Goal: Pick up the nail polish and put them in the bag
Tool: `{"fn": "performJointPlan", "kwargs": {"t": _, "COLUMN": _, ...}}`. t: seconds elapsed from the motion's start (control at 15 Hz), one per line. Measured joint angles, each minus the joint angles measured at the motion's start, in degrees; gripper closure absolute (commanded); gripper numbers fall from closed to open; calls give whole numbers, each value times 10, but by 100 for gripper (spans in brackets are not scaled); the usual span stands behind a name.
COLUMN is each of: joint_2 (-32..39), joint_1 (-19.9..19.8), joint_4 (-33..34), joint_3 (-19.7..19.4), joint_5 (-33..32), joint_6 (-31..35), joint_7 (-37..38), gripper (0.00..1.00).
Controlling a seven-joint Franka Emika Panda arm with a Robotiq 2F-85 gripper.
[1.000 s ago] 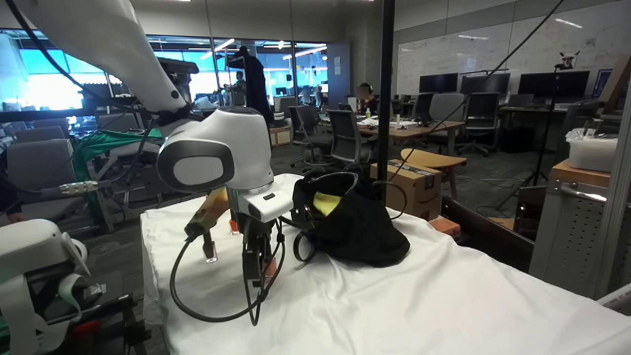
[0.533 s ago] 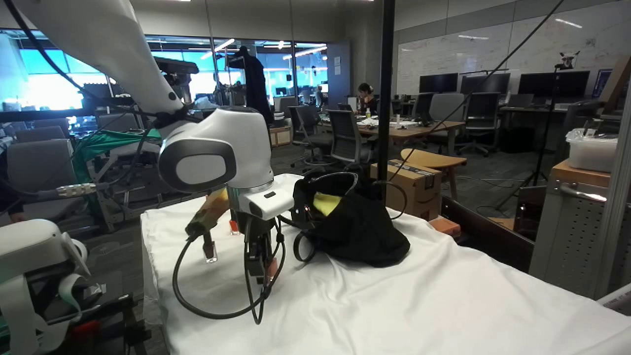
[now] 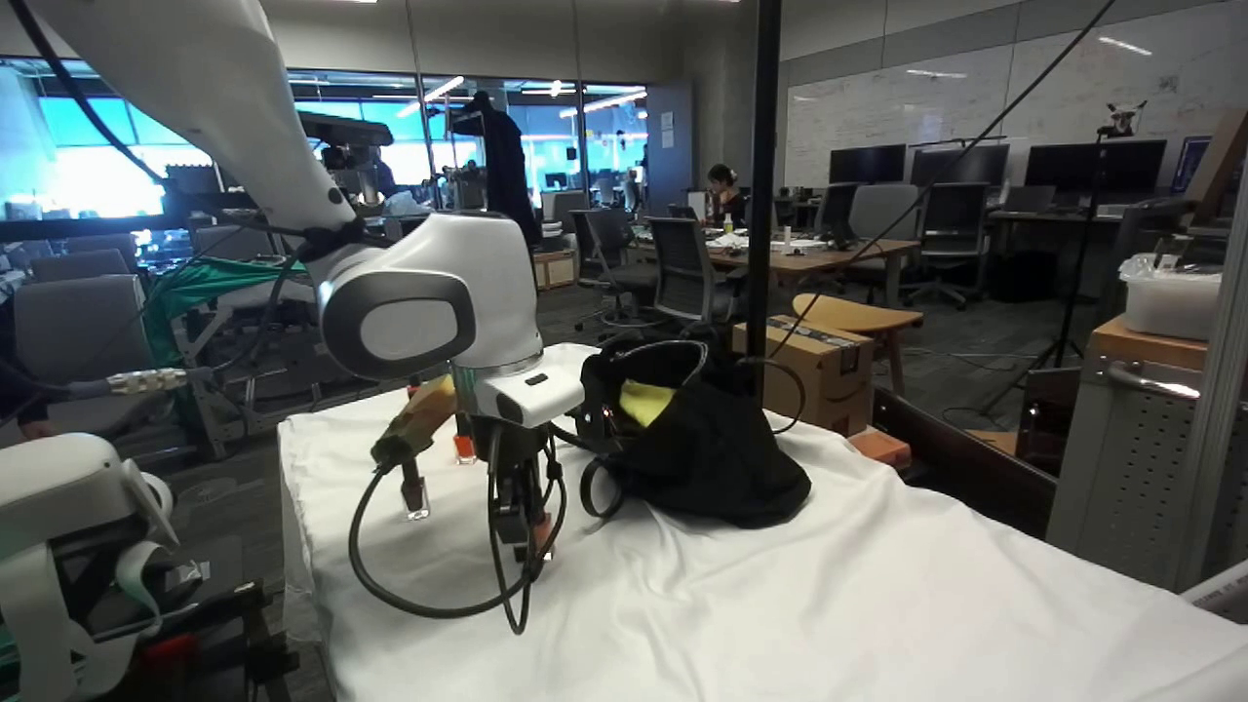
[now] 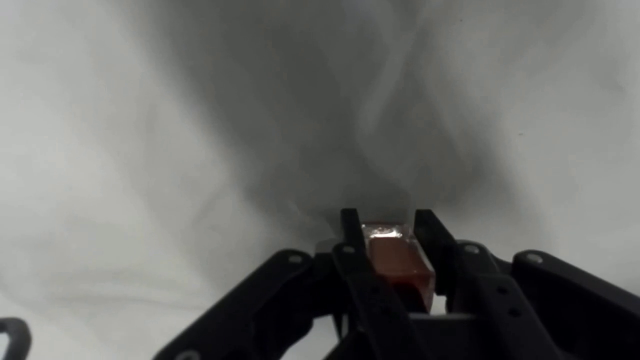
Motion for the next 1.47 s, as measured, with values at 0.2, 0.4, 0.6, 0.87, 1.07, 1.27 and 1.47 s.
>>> {"fn": "performJointPlan", "kwargs": {"t": 0.2, "joint_2": -1, "joint_1": 9, "joint_4": 13, "joint_3": -3, "joint_5": -38, "joint_6": -29, "joint_7": 3, "gripper": 85}}
{"fn": "performJointPlan", "kwargs": {"t": 0.4, "joint_2": -11, "joint_1": 23, "joint_4": 53, "joint_3": -2, "joint_5": -74, "joint_6": -95, "joint_7": 7, "gripper": 85}}
{"fn": "performJointPlan", "kwargs": {"t": 0.6, "joint_2": -25, "joint_1": 31, "joint_4": 110, "joint_3": 7, "joint_5": -96, "joint_6": -173, "joint_7": 7, "gripper": 85}}
{"fn": "performJointPlan", "kwargs": {"t": 0.87, "joint_2": -30, "joint_1": 31, "joint_4": 186, "joint_3": 22, "joint_5": -125, "joint_6": -247, "joint_7": 5, "gripper": 85}}
{"fn": "performJointPlan", "kwargs": {"t": 1.07, "joint_2": -23, "joint_1": 31, "joint_4": 229, "joint_3": 28, "joint_5": -149, "joint_6": -262, "joint_7": 3, "gripper": 85}}
{"fn": "performJointPlan", "kwargs": {"t": 1.27, "joint_2": -1, "joint_1": 31, "joint_4": 268, "joint_3": 32, "joint_5": -170, "joint_6": -263, "joint_7": 3, "gripper": 85}}
{"fn": "performJointPlan", "kwargs": {"t": 1.47, "joint_2": 31, "joint_1": 32, "joint_4": 311, "joint_3": 33, "joint_5": -183, "joint_6": -262, "joint_7": 3, "gripper": 85}}
